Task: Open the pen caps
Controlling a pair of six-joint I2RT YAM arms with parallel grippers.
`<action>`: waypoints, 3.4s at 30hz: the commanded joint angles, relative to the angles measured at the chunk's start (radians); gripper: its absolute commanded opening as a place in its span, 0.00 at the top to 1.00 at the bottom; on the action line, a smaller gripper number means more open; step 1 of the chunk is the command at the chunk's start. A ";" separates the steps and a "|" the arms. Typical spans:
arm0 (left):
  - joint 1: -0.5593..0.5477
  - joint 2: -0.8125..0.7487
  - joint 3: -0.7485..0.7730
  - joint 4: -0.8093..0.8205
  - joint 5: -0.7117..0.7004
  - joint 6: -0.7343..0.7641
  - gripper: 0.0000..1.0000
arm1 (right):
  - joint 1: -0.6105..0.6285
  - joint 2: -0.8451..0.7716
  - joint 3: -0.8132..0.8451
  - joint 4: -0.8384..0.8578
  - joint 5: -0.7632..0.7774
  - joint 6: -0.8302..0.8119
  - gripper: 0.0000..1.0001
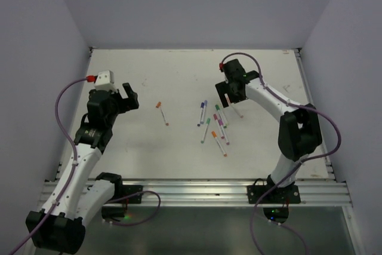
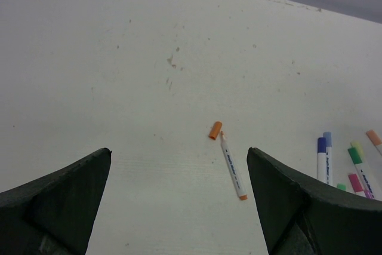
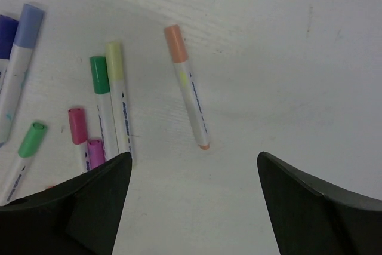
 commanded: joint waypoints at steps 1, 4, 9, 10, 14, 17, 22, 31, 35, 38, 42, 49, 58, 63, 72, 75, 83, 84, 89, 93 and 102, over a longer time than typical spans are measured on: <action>-0.010 -0.023 -0.007 0.024 -0.027 0.035 0.00 | -0.054 0.056 0.049 -0.050 -0.133 -0.074 0.11; -0.016 -0.029 -0.010 0.024 -0.030 0.036 0.00 | -0.090 0.101 0.059 -0.040 -0.165 -0.090 0.13; -0.019 -0.031 -0.010 0.027 -0.030 0.036 0.00 | -0.118 0.150 0.063 -0.027 -0.214 -0.118 0.19; -0.019 -0.029 -0.010 0.026 -0.030 0.036 0.00 | -0.123 0.164 0.060 -0.021 -0.225 -0.118 0.20; -0.021 -0.029 -0.012 0.027 -0.024 0.038 0.00 | -0.132 0.198 0.028 0.001 -0.226 -0.117 0.30; -0.021 -0.028 -0.013 0.027 -0.024 0.038 0.00 | -0.138 0.211 -0.003 0.013 -0.228 -0.123 0.34; -0.021 -0.020 -0.013 0.029 -0.019 0.036 0.00 | -0.146 0.219 -0.023 0.035 -0.229 -0.124 0.38; -0.021 -0.015 -0.013 0.032 -0.016 0.036 0.00 | -0.149 0.261 -0.038 0.050 -0.246 -0.129 0.45; -0.021 -0.012 -0.015 0.033 -0.009 0.038 0.00 | -0.152 0.273 -0.044 0.056 -0.256 -0.121 0.48; -0.022 -0.008 -0.015 0.038 0.001 0.036 0.00 | -0.155 0.288 -0.049 0.055 -0.286 -0.120 0.63; -0.021 -0.003 -0.021 0.056 0.059 0.036 0.00 | -0.155 0.294 -0.052 0.055 -0.317 -0.110 0.83; -0.021 0.020 -0.010 0.089 0.188 -0.009 0.00 | -0.157 0.199 -0.052 0.071 -0.340 -0.089 1.00; -0.021 0.064 0.062 0.108 0.280 -0.149 0.00 | -0.114 -0.020 -0.142 0.226 -0.329 0.047 1.00; -0.022 0.123 0.093 0.150 0.366 -0.249 0.00 | -0.014 -0.121 -0.178 0.312 -0.303 0.118 1.00; -0.174 0.232 0.188 0.219 0.285 -0.330 0.00 | 0.211 -0.255 -0.230 0.515 -0.272 0.238 1.00; -0.238 0.273 0.206 0.233 0.243 -0.365 0.02 | 0.277 -0.269 -0.239 0.561 -0.245 0.252 1.00; -0.343 0.385 0.258 0.227 0.151 -0.415 0.12 | 0.383 -0.233 -0.219 0.585 -0.190 0.247 1.00; -0.362 0.393 0.267 0.225 0.140 -0.415 0.13 | 0.399 -0.230 -0.218 0.587 -0.184 0.244 1.00; -0.399 0.436 0.272 0.205 0.077 -0.425 0.22 | 0.432 -0.212 -0.201 0.585 -0.164 0.236 1.00; -0.418 0.437 0.266 0.210 0.033 -0.428 0.36 | 0.448 -0.201 -0.193 0.585 -0.151 0.232 1.00; -0.436 0.442 0.264 0.210 -0.001 -0.421 0.60 | 0.472 -0.187 -0.185 0.593 -0.147 0.235 1.00</action>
